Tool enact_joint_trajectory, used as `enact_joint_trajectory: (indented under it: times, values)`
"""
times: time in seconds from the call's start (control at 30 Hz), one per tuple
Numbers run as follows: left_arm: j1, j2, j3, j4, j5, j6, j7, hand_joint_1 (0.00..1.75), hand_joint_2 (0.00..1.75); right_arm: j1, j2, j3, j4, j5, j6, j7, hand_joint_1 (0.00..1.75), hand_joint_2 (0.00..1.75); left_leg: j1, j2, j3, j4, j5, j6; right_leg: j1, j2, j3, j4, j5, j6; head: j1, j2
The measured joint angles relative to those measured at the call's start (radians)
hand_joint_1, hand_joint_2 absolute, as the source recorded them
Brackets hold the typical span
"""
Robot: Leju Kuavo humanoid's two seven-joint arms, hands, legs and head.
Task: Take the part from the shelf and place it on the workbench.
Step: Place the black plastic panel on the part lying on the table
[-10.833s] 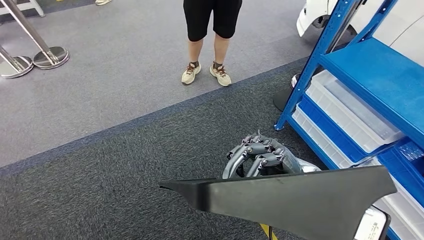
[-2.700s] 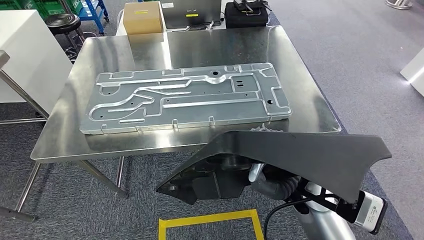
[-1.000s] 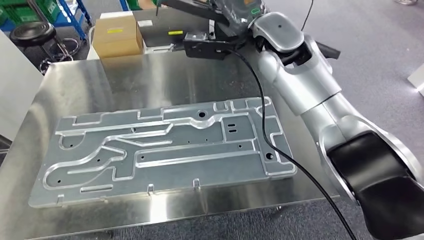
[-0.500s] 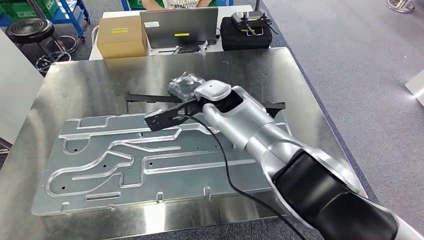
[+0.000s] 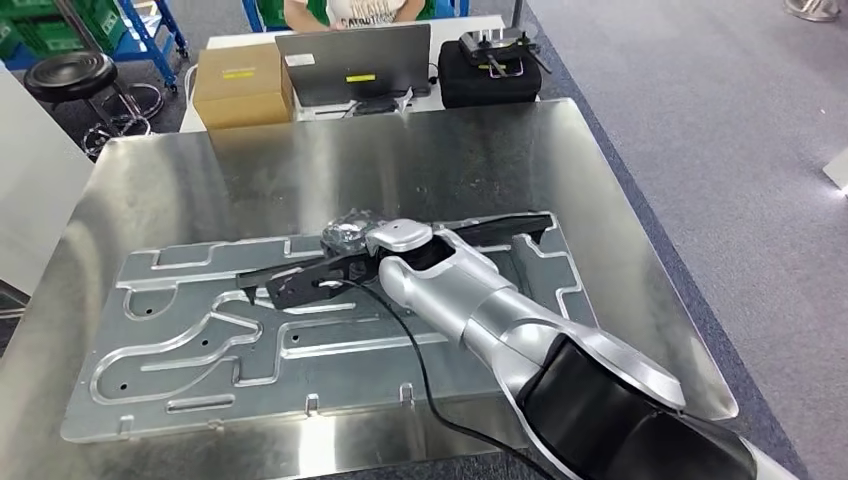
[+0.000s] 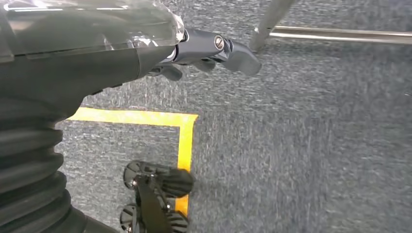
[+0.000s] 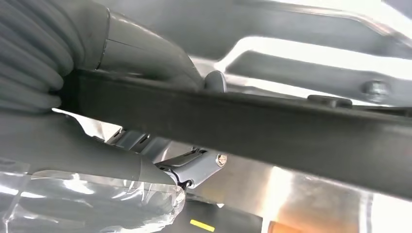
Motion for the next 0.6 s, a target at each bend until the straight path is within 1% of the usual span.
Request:
enact_joint_trajectory:
  times: [0.03,0.07,0.1,0.13,0.17,0.2,0.23,0.27,0.3,0.33,0.37,0.43,0.47,0.5,0.57,0.6]
  values:
    - [0.000,0.000,0.000,0.000,-0.002,-0.001,-0.001,0.00,1.75,0.007,0.004,0.026,-0.003,-0.032,-0.008,0.017,1.75,1.75,0.002,0.002,-0.025,0.059,-0.030,-0.006,0.001,0.000,0.003,-0.002,0.000,-0.002,0.000,0.000]
    - [0.000,0.000,0.000,0.000,-0.004,-0.003,-0.002,0.00,1.75,0.013,0.006,0.051,-0.005,-0.055,-0.013,0.032,1.31,1.31,0.005,0.002,-0.056,0.123,-0.057,-0.011,0.001,0.000,0.004,-0.002,-0.001,-0.003,0.000,0.000]
    - [0.001,0.000,0.000,0.000,-0.007,-0.005,-0.003,0.00,1.75,0.020,0.007,0.076,-0.006,-0.073,-0.018,0.044,0.87,0.87,0.008,0.003,-0.080,0.174,-0.073,-0.017,0.000,0.000,0.005,-0.001,-0.002,-0.003,0.000,0.000]
    - [0.002,0.000,-0.001,0.001,-0.010,-0.007,-0.003,0.00,1.75,0.025,0.008,0.099,-0.006,-0.089,-0.023,0.054,0.44,0.44,0.012,0.004,-0.090,0.193,-0.070,-0.022,-0.001,0.001,0.006,0.000,-0.004,-0.002,0.000,0.000]
    - [0.002,-0.001,-0.001,0.001,-0.014,-0.008,-0.003,0.00,1.75,0.029,0.009,0.120,-0.006,-0.106,-0.027,0.062,0.00,0.00,0.017,0.005,-0.080,0.173,-0.050,-0.027,-0.002,0.002,0.007,0.003,-0.005,0.000,0.000,0.000]
    - [0.001,-0.001,-0.002,0.001,-0.017,-0.008,-0.002,0.00,1.75,0.032,0.010,0.136,-0.006,-0.121,-0.031,0.067,0.00,0.00,0.021,0.006,-0.051,0.115,-0.017,-0.030,-0.003,0.004,0.007,0.006,-0.008,0.003,0.000,0.000]
    - [-0.001,-0.002,-0.003,0.001,-0.021,-0.008,0.000,0.00,1.75,0.035,0.010,0.150,-0.006,-0.135,-0.033,0.070,0.00,0.00,0.025,0.008,-0.015,0.044,0.009,-0.033,-0.005,0.007,0.008,0.011,-0.011,0.007,0.000,0.000]
    - [-0.004,-0.003,-0.004,0.002,-0.025,-0.007,0.003,0.00,1.31,0.038,0.011,0.161,-0.006,-0.146,-0.034,0.071,0.00,0.00,0.025,0.008,0.016,-0.017,0.029,-0.030,-0.004,0.009,0.007,0.016,-0.014,0.013,0.000,0.000]
    - [-0.006,-0.004,-0.005,0.002,-0.028,-0.006,0.007,0.00,0.87,0.041,0.012,0.170,-0.006,-0.154,-0.036,0.072,0.00,0.00,0.024,0.006,0.035,-0.055,0.037,-0.025,-0.003,0.011,0.006,0.020,-0.016,0.019,0.000,0.000]
    - [-0.009,-0.005,-0.006,0.002,-0.029,-0.005,0.008,0.00,0.44,0.042,0.013,0.178,-0.006,-0.160,-0.040,0.075,0.00,0.00,0.022,0.005,0.042,-0.068,0.037,-0.017,-0.001,0.013,0.004,0.021,-0.016,0.025,0.000,0.000]
    - [-0.010,-0.006,-0.008,0.003,-0.030,-0.005,0.008,0.00,0.00,0.043,0.013,0.184,-0.006,-0.166,-0.044,0.077,0.00,0.00,0.019,0.002,0.041,-0.067,0.039,-0.009,0.000,0.014,0.004,0.021,-0.015,0.031,0.000,0.000]
    - [-0.011,-0.009,-0.009,0.003,-0.029,-0.005,0.003,0.00,0.00,0.043,0.014,0.193,-0.006,-0.177,-0.058,0.085,0.00,0.00,0.020,0.002,0.039,-0.068,0.045,0.005,-0.001,0.013,0.002,0.024,-0.019,0.041,0.000,0.000]
    - [-0.011,-0.009,-0.009,0.003,-0.029,-0.005,0.000,0.00,0.00,0.042,0.014,0.196,-0.006,-0.182,-0.067,0.087,0.00,0.00,0.021,0.002,0.039,-0.071,0.048,0.012,-0.002,0.011,-0.007,0.045,-0.035,0.046,0.000,0.000]
    - [-0.011,-0.010,-0.010,0.003,-0.029,-0.006,-0.002,0.00,0.00,0.042,0.014,0.198,-0.006,-0.188,-0.077,0.089,0.00,0.00,0.022,0.003,0.038,-0.073,0.051,0.018,-0.003,0.010,-0.027,0.088,-0.062,0.050,0.000,0.000]
    - [-0.012,-0.010,-0.014,0.003,-0.033,-0.006,-0.002,0.00,0.00,0.041,0.013,0.199,-0.006,-0.205,-0.099,0.088,0.00,0.00,0.020,0.006,0.035,-0.074,0.053,0.025,-0.004,0.007,-0.089,0.223,-0.133,0.054,0.001,0.000]
    - [-0.013,-0.010,-0.018,0.003,-0.035,-0.006,0.000,0.00,0.00,0.041,0.013,0.198,-0.005,-0.217,-0.112,0.083,0.00,0.00,0.018,0.007,0.033,-0.074,0.053,0.026,-0.004,0.006,-0.119,0.286,-0.156,0.054,0.001,0.000]
